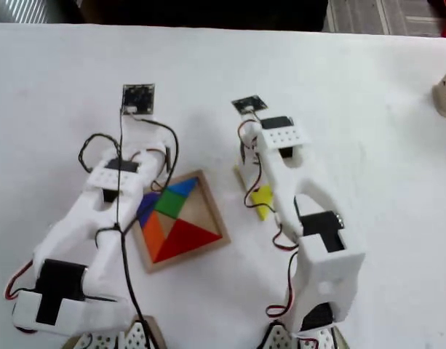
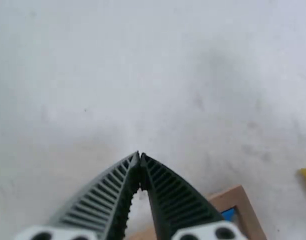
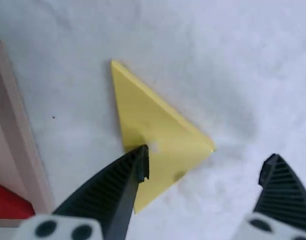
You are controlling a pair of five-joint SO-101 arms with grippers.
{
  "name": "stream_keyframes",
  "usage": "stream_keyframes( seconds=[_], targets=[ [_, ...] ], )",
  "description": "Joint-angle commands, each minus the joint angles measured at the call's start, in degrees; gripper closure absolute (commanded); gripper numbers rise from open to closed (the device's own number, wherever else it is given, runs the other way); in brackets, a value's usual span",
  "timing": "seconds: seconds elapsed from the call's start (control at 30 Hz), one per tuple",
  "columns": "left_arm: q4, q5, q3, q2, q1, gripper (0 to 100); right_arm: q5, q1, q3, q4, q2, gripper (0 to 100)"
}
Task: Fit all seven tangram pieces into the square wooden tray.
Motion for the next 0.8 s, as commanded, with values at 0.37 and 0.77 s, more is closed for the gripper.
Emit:
stream_keyframes(
  seconds=[0.37,0.77],
  targets=[
    [0.00,-0.44,-0.26,-3.12,0.31,98,3.60,-6.11,-0.88,3.38,1.01,65.2],
    [0.00,-0.44,-0.26,-3.12,0.31,98,3.69,-5.85,-0.88,2.15,1.01,82.2]
  ],
)
